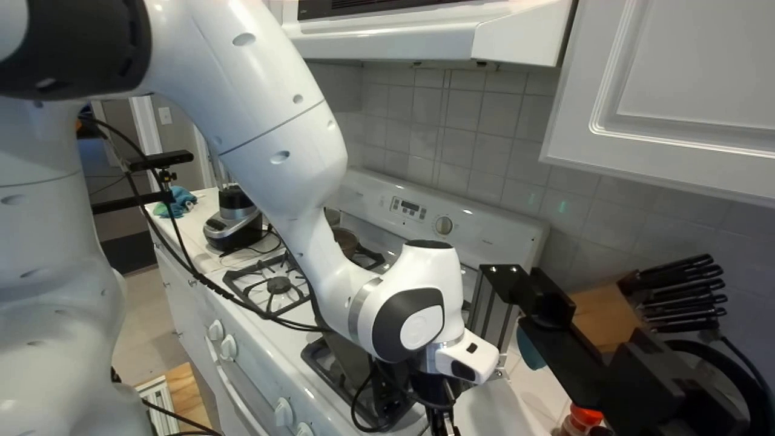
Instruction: Remove the white paper from the top of pot on the left and set it down on the right side of the counter.
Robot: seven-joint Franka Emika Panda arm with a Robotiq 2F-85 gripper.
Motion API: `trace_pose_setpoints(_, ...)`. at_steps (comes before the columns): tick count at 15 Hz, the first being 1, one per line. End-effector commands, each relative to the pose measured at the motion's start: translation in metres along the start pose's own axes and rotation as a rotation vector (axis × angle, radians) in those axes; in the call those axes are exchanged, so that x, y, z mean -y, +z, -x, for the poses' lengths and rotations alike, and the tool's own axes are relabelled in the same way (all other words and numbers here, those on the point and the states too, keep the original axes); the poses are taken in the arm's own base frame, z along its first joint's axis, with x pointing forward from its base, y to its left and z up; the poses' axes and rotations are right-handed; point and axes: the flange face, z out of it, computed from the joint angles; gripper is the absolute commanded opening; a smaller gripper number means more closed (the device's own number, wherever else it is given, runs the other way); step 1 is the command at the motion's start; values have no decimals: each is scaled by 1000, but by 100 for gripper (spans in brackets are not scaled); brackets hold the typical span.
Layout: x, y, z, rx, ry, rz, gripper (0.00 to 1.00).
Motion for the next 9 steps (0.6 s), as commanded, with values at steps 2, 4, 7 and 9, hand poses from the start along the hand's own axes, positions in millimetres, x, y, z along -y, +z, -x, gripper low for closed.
trace_pose_setpoints(2, 6, 2, -6, -69, 16, -22, 0)
trace_pose_setpoints(4, 10, -1, -8, -88, 20, -43, 0)
trace_pose_setpoints(7, 14, -4, -9, -109, 16, -58, 0)
trace_pose_setpoints(9, 16, -5, -11, -123, 12, -64, 0)
